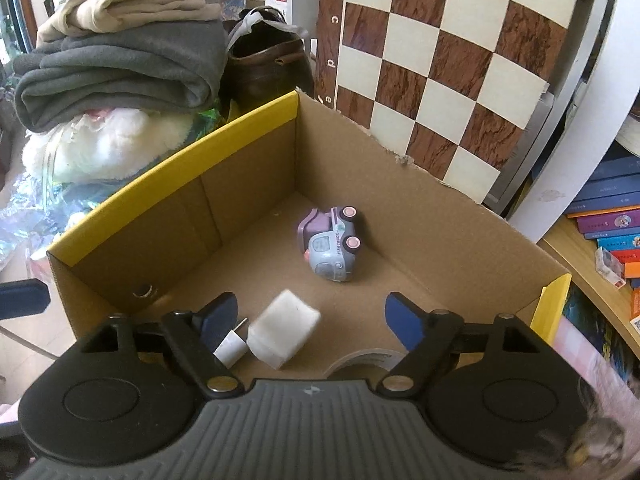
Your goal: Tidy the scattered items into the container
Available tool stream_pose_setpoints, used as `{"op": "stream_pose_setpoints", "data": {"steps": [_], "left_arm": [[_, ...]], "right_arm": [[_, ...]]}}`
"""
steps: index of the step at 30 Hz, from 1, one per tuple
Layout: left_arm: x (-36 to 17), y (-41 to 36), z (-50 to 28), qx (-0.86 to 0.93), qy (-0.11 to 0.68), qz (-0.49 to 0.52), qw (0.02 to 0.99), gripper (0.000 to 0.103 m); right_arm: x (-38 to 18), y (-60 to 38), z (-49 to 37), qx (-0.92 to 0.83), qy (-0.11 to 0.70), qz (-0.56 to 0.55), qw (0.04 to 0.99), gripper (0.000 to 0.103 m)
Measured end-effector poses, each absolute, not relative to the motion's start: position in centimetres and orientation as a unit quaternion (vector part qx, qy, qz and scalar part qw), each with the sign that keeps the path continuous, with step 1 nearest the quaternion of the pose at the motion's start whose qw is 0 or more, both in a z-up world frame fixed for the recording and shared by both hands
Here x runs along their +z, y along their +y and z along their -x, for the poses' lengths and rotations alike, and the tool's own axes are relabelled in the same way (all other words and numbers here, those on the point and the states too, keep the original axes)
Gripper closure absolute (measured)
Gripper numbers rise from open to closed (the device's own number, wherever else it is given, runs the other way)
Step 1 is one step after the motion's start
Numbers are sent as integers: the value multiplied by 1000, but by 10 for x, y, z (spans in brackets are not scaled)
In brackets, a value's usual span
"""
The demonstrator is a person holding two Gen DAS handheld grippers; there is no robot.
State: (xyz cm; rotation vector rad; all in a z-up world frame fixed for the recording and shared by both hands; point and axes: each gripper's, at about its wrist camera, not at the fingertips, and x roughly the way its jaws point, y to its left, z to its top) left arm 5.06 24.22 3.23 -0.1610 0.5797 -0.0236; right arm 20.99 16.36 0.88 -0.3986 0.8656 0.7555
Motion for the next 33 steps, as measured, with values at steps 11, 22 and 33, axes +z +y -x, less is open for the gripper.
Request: {"op": "stream_pose_setpoints", "data": {"steps": [11,22,33], "left_arm": [[35,240,-59,-9,293,57,954,33],[43,240,-59,4,303,23,953,25],[50,240,-62,10,307,9,951,15]], "right_arm": [[31,145,-195,348,396,154,835,20],[59,109,-173,312,368,120,868,19],[65,72,-143,255,346,94,898,16]]}}
